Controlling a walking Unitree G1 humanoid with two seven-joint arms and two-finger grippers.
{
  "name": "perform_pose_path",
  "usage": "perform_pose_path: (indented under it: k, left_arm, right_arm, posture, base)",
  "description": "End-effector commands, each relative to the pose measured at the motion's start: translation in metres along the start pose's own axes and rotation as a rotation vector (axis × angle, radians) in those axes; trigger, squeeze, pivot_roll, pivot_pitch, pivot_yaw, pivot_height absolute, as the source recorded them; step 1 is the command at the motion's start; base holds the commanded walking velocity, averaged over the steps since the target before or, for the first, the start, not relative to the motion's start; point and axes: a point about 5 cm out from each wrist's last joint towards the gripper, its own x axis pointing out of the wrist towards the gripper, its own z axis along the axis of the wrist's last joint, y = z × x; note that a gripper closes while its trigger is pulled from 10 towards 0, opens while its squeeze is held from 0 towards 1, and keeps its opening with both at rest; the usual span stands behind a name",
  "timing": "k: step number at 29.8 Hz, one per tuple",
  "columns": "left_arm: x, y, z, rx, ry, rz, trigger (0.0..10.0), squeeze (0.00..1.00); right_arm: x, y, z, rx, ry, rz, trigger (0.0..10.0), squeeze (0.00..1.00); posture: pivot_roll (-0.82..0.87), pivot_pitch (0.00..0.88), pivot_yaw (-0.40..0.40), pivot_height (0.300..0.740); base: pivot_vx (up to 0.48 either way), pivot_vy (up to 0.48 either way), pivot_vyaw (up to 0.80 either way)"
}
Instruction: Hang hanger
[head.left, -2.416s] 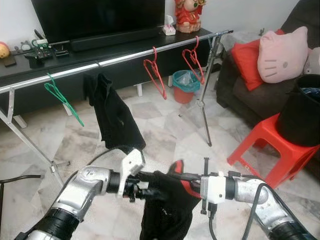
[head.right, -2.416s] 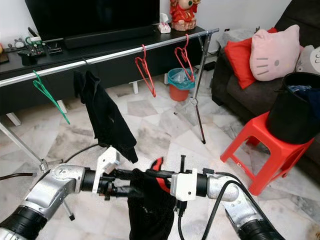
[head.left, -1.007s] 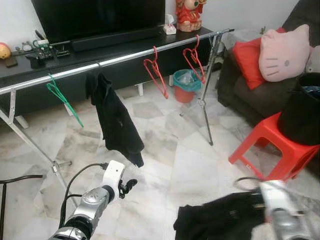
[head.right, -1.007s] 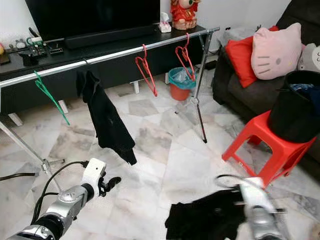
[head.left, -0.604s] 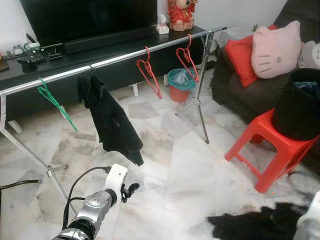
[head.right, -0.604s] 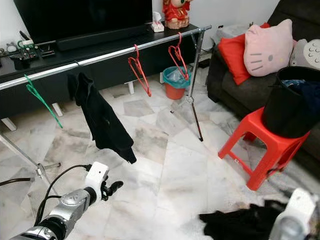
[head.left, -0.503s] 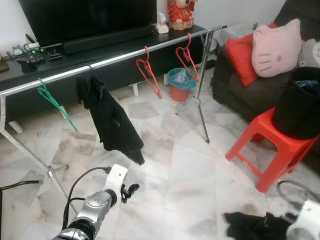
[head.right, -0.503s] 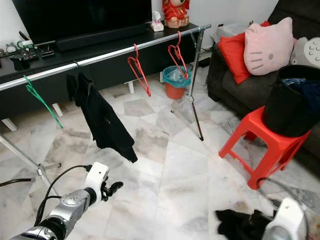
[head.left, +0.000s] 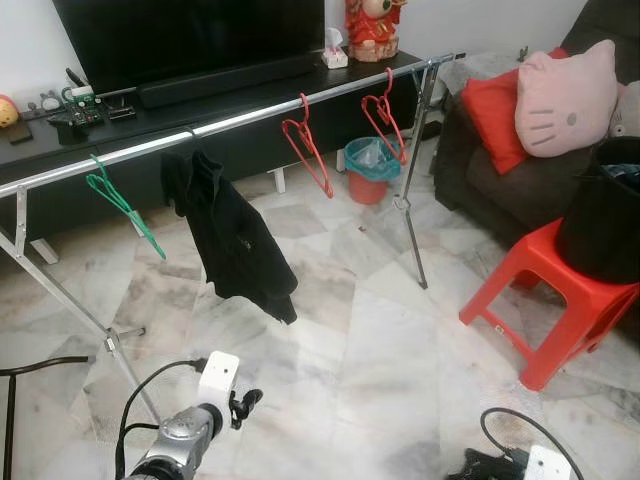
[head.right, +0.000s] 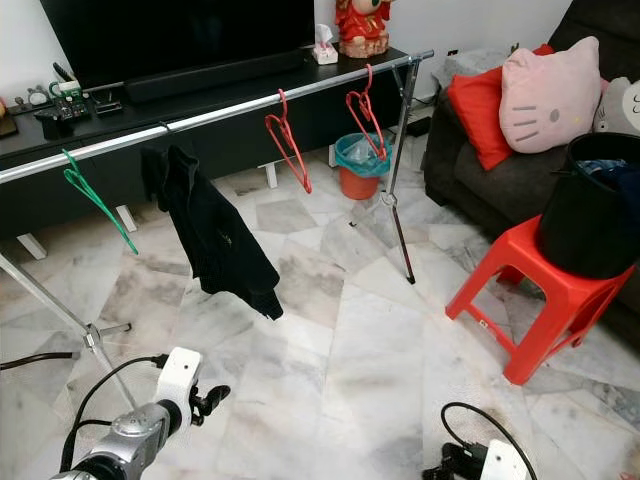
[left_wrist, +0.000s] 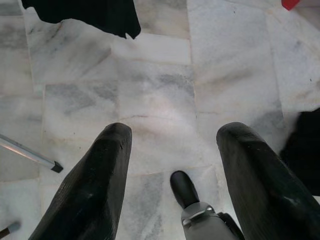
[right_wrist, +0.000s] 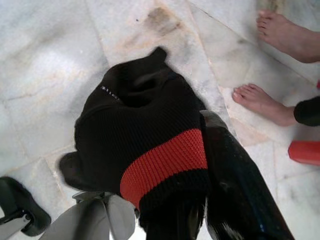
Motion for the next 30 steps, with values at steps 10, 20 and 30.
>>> perform_pose_path:
  k: [10, 20, 30]
  left_arm:
    - [-0.012, 0.013, -0.031, -0.077, 0.093, 0.082, 10.0, 0.00]
    - [-0.020, 0.024, -0.043, -0.100, 0.124, 0.154, 10.0, 0.00]
    - [-0.020, 0.025, -0.043, -0.119, 0.118, 0.167, 10.0, 0.00]
  right_arm:
    - [0.000, -0.016, -0.005, 0.093, -0.009, -0.083, 10.0, 0.00]
    - [0.000, -0.016, -0.004, 0.071, -0.021, -0.094, 10.0, 0.00]
    - [-0.001, -0.011, -0.003, 0.068, -0.035, -0.084, 10.0, 0.00]
  posture:
    - [-0.02, 0.000, 0.061, 0.740]
    - [-0.01, 0.000, 0.059, 0.740]
    - [-0.02, 0.000, 0.062, 0.740]
  base:
    - [0.000, 0.000, 0.00]
    - [0.000, 0.000, 0.00]
    - [0.235, 0.000, 0.00]
